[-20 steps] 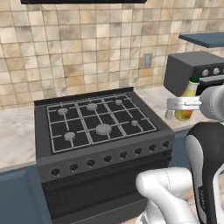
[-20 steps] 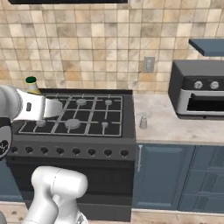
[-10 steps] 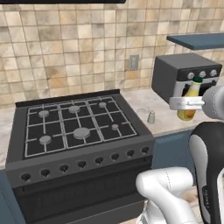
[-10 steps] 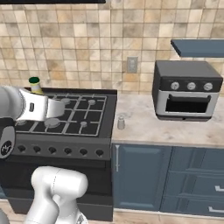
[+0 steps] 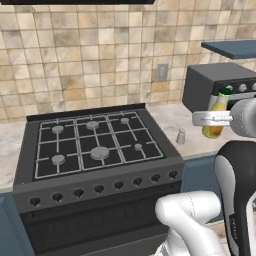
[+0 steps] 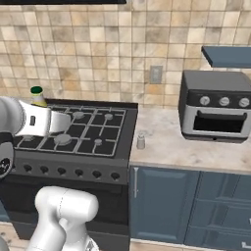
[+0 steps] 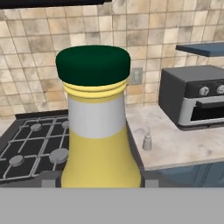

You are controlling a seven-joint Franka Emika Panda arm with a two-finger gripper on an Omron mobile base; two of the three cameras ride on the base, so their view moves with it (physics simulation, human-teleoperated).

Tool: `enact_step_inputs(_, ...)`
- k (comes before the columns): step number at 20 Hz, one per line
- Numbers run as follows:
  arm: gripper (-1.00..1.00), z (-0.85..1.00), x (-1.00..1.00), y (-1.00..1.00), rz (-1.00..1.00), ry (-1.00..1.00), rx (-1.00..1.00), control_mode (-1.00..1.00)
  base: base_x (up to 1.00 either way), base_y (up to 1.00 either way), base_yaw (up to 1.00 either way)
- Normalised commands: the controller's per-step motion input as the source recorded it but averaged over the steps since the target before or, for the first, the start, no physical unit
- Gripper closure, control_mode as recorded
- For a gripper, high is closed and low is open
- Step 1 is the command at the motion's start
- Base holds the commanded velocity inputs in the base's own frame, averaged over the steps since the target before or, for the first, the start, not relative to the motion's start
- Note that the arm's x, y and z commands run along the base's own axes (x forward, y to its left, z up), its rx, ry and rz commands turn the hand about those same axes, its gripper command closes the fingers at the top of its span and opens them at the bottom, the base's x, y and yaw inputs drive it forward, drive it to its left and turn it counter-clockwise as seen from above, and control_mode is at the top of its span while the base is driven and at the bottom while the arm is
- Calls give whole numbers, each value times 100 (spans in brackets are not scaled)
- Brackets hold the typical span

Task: Take 2 condiments from the cabinet and move them on the counter near the stove.Make sure the condiments are lined up with each other, next to each other.

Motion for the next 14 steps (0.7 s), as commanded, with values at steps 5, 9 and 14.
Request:
enact_step_inputs(5, 100, 0, 0, 0, 0, 0, 0, 100, 66, 0, 6)
enact_step_inputs(9, 100, 0, 0, 0, 0, 0, 0, 100, 59, 0, 4)
enact_step_inputs(14, 100, 0, 0, 0, 0, 0, 0, 100, 54, -5, 3)
